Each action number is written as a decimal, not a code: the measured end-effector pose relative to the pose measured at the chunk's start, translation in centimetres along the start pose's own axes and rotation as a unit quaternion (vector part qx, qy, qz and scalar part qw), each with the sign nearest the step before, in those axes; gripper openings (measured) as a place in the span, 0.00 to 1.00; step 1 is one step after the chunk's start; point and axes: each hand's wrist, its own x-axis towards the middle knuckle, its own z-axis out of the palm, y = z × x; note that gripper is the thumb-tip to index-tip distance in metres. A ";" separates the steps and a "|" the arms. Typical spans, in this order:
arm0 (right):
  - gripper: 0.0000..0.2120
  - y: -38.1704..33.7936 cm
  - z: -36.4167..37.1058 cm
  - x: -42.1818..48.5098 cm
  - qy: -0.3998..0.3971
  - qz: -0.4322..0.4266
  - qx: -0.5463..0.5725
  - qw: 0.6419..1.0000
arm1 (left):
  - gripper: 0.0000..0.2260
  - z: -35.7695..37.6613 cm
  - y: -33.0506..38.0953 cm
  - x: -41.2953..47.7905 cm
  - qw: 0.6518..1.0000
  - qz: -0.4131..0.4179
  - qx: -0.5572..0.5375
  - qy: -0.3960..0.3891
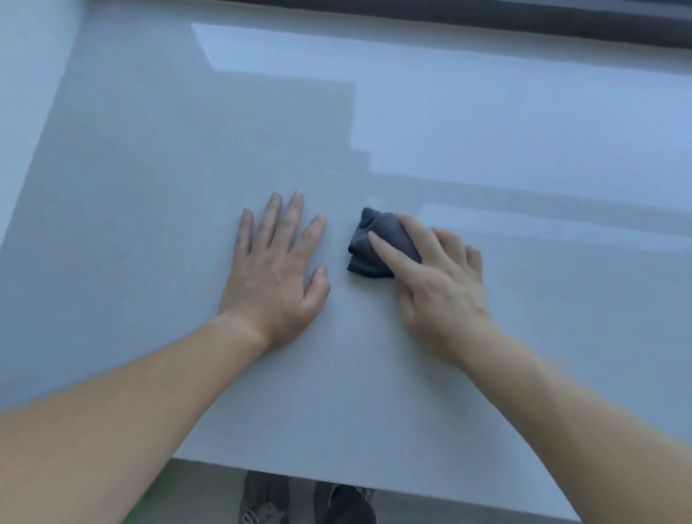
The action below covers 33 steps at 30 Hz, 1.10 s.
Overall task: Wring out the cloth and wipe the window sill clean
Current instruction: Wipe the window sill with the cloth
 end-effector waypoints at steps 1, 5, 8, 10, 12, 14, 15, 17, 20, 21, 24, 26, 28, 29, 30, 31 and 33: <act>0.31 1.7 -0.5 1.4 0.007 0.022 -0.003 1.000 | 0.31 0.0 0.0 0.0 1.000 0.001 -0.001 0.000; 0.29 5.2 -2.0 7.0 0.068 0.238 0.018 0.969 | 0.31 -0.1 0.1 0.2 1.000 0.006 -0.011 0.003; 0.32 1.9 -1.3 6.7 0.043 0.177 0.014 0.983 | 0.30 -0.2 0.2 0.1 1.000 0.014 -0.012 0.009; 0.33 0.5 -0.4 5.0 0.016 0.035 0.007 0.999 | 0.29 -0.3 0.2 0.2 0.999 0.017 -0.022 0.024; 0.34 1.9 -0.6 5.3 -0.014 -0.051 0.003 0.999 | 0.25 -0.7 0.1 0.8 0.998 0.019 -0.032 0.047; 0.32 4.9 -1.5 8.4 0.000 -0.011 -0.016 1.000 | 0.23 -1.1 -0.1 2.5 0.996 0.026 -0.041 0.079; 0.30 6.3 -2.0 10.5 0.020 0.055 -0.022 0.998 | 0.22 -1.4 -0.2 3.6 0.994 0.029 -0.046 0.091; 0.28 7.6 -2.8 13.9 0.057 0.198 -0.005 0.979 | 0.23 -1.7 -0.5 6.4 0.993 0.028 -0.058 0.104; 0.30 5.4 -2.1 15.2 0.049 0.208 -0.013 0.977 | 0.26 -2.2 -0.6 11.6 0.992 0.010 -0.073 0.103; 0.31 4.3 -1.5 14.7 0.040 0.145 -0.022 0.988 | 0.27 -2.4 -0.7 13.2 0.993 -0.001 -0.075 0.094; 0.33 4.9 -1.1 14.1 -0.006 -0.022 -0.032 0.999 | 0.30 -2.2 -1.1 16.1 0.997 -0.032 -0.055 0.045; 0.32 7.6 -1.8 16.8 -0.002 -0.009 -0.046 0.999 | 0.31 -1.7 -1.2 16.6 0.998 -0.040 -0.034 0.036; 0.28 9.5 -2.5 20.3 0.036 0.123 -0.044 0.991 | 0.31 -1.7 -1.0 16.5 0.998 -0.045 -0.035 0.037; 0.27 9.7 -2.6 21.9 0.055 0.193 -0.035 0.979 | 0.31 -1.7 -1.0 16.5 0.998 -0.044 -0.035 0.034; 0.28 9.2 -2.5 23.1 0.064 0.240 -0.031 0.968 | 0.31 -1.7 -1.0 16.5 0.998 -0.044 -0.034 0.033; 0.29 8.2 -2.3 24.0 0.065 0.251 -0.034 0.965 | 0.31 -1.8 -1.0 16.6 0.998 -0.042 -0.034 0.032; 0.31 5.4 -1.7 24.9 0.044 0.174 -0.048 0.983 | 0.31 -1.9 -0.9 16.7 0.998 -0.040 -0.032 0.029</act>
